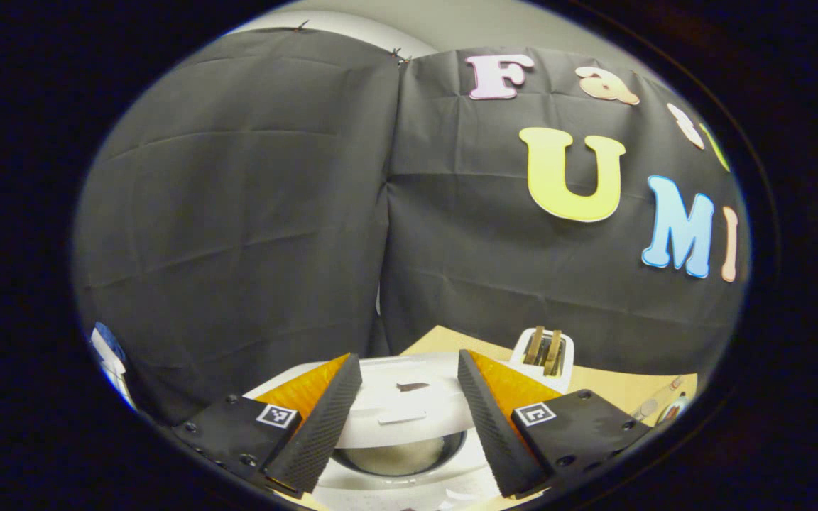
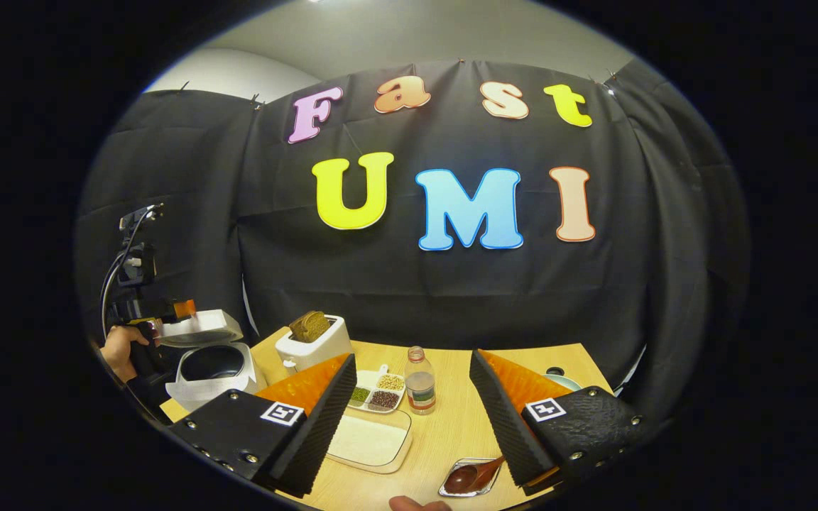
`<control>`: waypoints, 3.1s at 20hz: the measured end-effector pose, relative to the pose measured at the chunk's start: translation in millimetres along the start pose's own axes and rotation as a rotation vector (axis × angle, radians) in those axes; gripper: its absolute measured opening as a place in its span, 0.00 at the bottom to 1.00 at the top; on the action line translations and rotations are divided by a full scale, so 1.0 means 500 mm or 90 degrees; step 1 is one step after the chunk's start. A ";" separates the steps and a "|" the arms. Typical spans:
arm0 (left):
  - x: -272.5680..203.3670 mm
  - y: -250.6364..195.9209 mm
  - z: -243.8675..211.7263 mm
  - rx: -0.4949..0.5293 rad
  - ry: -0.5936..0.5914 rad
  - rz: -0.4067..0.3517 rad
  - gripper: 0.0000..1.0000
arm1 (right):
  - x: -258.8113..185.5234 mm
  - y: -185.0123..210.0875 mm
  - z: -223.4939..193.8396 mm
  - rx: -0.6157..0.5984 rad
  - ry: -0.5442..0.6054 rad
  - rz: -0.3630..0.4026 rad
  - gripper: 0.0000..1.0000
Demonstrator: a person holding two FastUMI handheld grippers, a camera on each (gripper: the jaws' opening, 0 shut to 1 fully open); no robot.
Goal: Close the left gripper, press the button to open the rice cooker; take a wooden spoon from the chopstick holder with the right hand, scoop a spoonful of rice and pour it into the rice cooker, then put the wooden spoon back into the chopstick holder.
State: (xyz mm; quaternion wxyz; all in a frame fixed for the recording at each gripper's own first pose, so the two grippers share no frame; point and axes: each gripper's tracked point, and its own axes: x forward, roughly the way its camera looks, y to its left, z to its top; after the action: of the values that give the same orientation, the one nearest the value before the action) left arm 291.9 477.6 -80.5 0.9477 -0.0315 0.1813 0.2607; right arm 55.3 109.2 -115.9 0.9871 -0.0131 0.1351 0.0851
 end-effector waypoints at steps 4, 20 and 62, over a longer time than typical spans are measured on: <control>0.014 -0.036 -0.075 -0.002 0.040 -0.020 0.95 | -0.001 -0.004 -0.011 0.002 0.007 -0.006 0.98; 0.011 -0.027 -0.226 0.028 0.118 -0.031 0.94 | 0.002 -0.002 -0.015 -0.002 0.029 -0.003 0.98; -0.550 -0.402 0.218 0.022 -0.217 -0.350 0.97 | -0.157 -0.123 0.264 0.042 -0.169 -0.064 0.98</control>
State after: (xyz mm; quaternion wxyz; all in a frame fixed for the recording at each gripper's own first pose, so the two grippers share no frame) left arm 209.8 188.3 112.9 0.9998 -0.0187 0.0092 -0.0063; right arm 26.4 42.2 32.3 0.9992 0.0237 0.0051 0.0319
